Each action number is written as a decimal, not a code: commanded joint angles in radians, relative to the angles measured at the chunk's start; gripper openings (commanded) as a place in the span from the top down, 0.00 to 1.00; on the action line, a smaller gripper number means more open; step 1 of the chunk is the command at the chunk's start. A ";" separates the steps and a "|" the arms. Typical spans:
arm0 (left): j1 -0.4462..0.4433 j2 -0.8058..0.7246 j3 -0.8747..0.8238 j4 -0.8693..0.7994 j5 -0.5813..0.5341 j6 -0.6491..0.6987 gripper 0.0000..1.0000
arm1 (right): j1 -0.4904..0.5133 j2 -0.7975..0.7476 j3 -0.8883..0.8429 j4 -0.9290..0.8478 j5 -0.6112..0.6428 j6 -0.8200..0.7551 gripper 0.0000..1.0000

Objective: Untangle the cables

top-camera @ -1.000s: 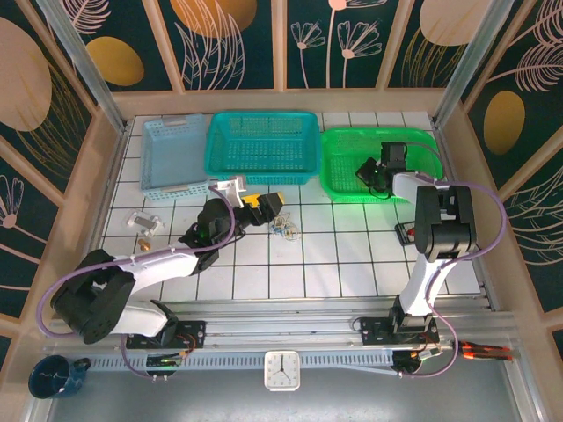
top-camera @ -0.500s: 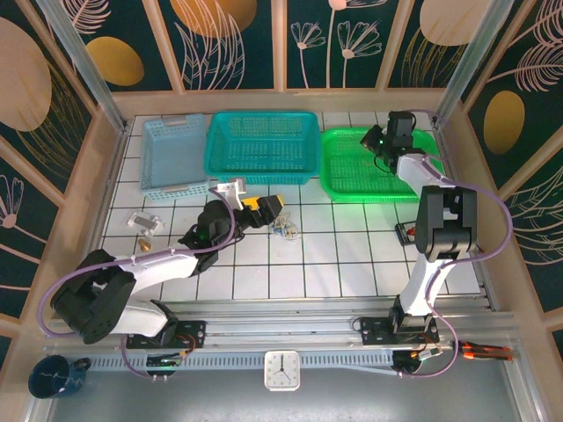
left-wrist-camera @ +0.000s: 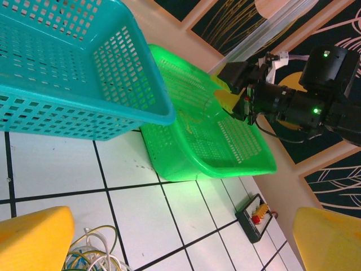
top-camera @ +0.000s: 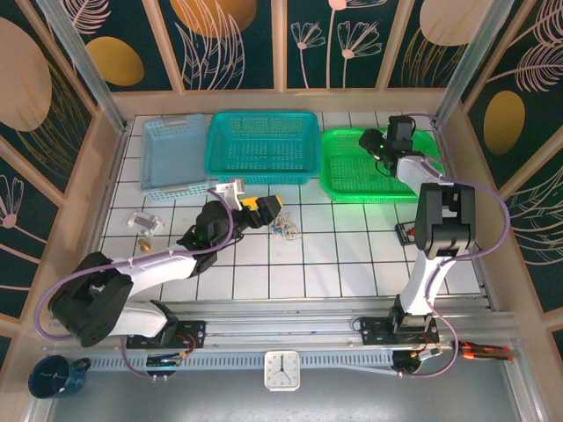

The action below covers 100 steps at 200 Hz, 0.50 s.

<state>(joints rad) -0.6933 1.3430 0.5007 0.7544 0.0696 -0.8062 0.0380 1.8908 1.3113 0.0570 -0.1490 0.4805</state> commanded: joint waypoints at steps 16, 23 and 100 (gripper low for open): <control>-0.004 -0.031 -0.008 -0.023 -0.006 -0.003 0.01 | 0.005 -0.136 -0.068 0.061 -0.063 0.035 0.48; -0.004 -0.033 -0.012 -0.025 -0.012 -0.004 0.01 | 0.015 -0.154 -0.080 0.063 -0.072 0.036 0.48; -0.004 -0.083 -0.060 -0.079 -0.084 -0.036 0.01 | 0.245 -0.355 -0.243 0.012 -0.064 -0.026 0.45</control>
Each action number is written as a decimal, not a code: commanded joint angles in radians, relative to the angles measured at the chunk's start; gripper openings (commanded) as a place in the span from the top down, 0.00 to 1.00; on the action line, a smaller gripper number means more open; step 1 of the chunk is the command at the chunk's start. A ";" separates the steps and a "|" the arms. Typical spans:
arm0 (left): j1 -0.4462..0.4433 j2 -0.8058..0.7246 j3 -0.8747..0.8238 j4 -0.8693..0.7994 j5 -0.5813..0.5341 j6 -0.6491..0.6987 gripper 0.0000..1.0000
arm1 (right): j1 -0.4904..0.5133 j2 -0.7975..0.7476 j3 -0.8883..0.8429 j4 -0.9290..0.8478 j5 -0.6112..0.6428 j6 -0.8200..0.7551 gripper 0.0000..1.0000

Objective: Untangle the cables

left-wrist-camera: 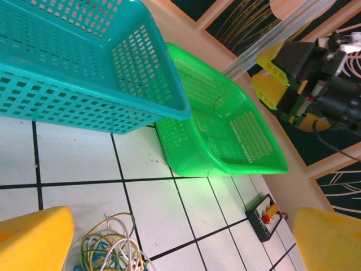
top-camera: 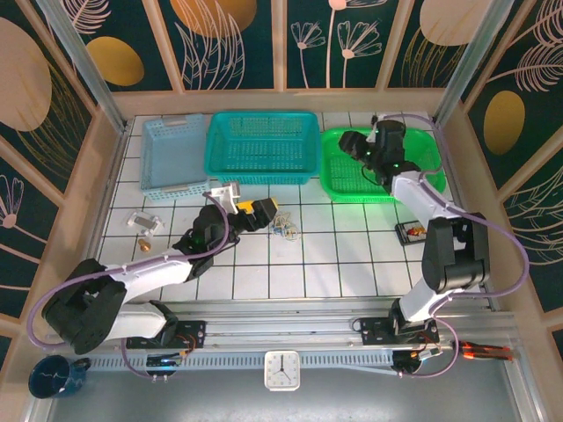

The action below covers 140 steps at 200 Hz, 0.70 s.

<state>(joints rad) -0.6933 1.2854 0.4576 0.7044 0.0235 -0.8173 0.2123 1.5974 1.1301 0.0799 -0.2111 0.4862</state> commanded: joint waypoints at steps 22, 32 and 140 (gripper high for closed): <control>-0.004 -0.040 -0.029 -0.060 -0.073 -0.047 0.01 | 0.157 -0.110 -0.139 -0.009 0.002 -0.028 0.43; -0.003 -0.048 -0.036 -0.070 -0.090 -0.058 0.01 | 0.199 -0.131 -0.171 -0.012 0.006 -0.026 0.43; -0.003 -0.086 -0.073 -0.091 -0.109 -0.088 0.01 | 0.429 -0.225 -0.472 0.025 0.053 0.088 0.47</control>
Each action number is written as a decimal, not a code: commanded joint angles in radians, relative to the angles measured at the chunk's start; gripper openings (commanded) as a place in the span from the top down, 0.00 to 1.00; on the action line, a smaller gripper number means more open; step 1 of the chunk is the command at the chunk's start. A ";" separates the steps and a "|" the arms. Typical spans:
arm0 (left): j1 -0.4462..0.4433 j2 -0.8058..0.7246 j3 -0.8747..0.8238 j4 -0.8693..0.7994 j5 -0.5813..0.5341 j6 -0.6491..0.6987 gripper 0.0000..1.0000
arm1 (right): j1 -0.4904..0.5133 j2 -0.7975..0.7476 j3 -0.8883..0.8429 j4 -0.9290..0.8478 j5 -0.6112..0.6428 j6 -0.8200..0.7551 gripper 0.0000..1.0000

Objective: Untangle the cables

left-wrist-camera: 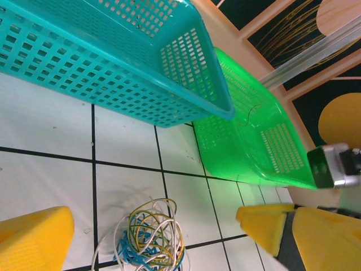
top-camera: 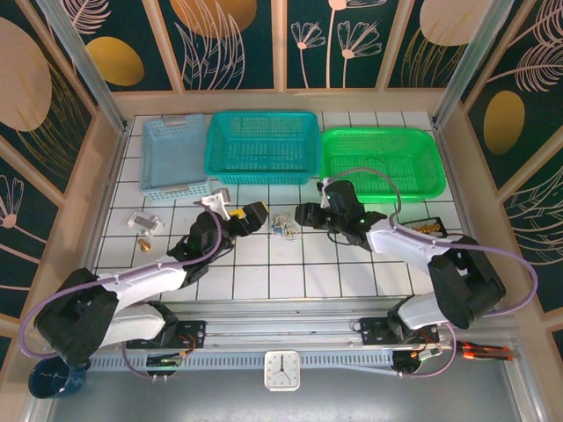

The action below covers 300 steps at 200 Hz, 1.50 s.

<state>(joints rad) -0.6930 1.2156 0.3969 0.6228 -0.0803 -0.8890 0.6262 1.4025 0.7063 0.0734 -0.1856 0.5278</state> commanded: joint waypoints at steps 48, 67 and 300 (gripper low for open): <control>-0.002 -0.016 -0.004 -0.014 0.002 -0.009 0.01 | 0.033 0.015 -0.090 0.084 0.004 0.074 0.58; -0.003 -0.016 -0.003 -0.014 0.007 -0.009 0.01 | 0.041 0.045 -0.087 0.102 -0.006 0.079 0.61; -0.003 -0.005 -0.001 0.018 0.024 -0.024 0.01 | 0.072 0.075 0.001 0.109 -0.008 0.043 1.00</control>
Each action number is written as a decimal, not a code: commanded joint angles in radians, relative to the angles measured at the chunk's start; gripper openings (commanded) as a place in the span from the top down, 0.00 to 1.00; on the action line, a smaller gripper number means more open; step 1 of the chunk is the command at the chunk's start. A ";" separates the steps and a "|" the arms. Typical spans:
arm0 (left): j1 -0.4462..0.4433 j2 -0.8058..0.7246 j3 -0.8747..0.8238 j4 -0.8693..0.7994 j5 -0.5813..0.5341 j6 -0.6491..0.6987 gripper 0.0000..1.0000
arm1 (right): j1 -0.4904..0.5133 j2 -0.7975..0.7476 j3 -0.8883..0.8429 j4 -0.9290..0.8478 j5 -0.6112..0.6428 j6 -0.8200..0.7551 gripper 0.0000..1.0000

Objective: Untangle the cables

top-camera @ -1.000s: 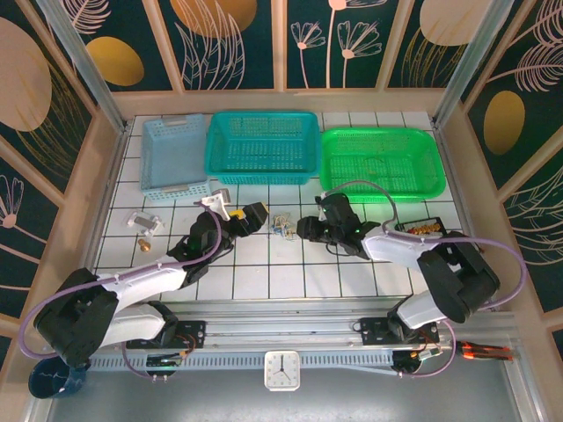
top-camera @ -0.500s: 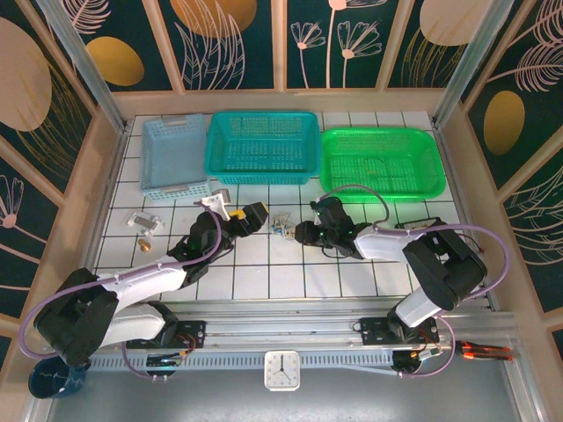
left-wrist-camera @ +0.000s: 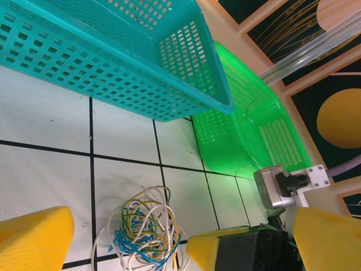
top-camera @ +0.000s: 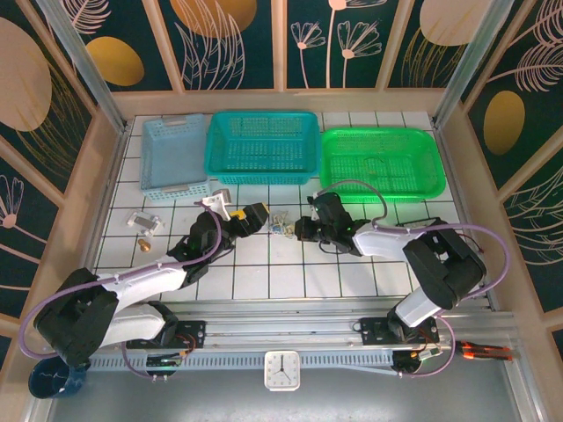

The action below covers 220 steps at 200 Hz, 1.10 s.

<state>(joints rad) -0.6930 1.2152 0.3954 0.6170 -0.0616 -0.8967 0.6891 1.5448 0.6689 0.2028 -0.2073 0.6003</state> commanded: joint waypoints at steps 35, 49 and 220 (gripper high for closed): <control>-0.003 0.006 0.002 0.027 0.007 -0.013 0.01 | 0.010 -0.145 0.052 -0.005 -0.037 -0.034 1.00; -0.003 0.013 0.005 0.029 0.008 -0.014 0.01 | 0.013 -0.170 0.058 0.006 -0.058 -0.039 1.00; -0.003 0.101 0.011 0.081 0.038 -0.017 0.01 | 0.018 -0.139 -0.029 0.151 -0.131 -0.012 1.00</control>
<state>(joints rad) -0.6930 1.2972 0.3954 0.6411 -0.0563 -0.8967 0.7044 1.4277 0.6540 0.2932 -0.2981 0.5766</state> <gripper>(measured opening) 0.989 0.048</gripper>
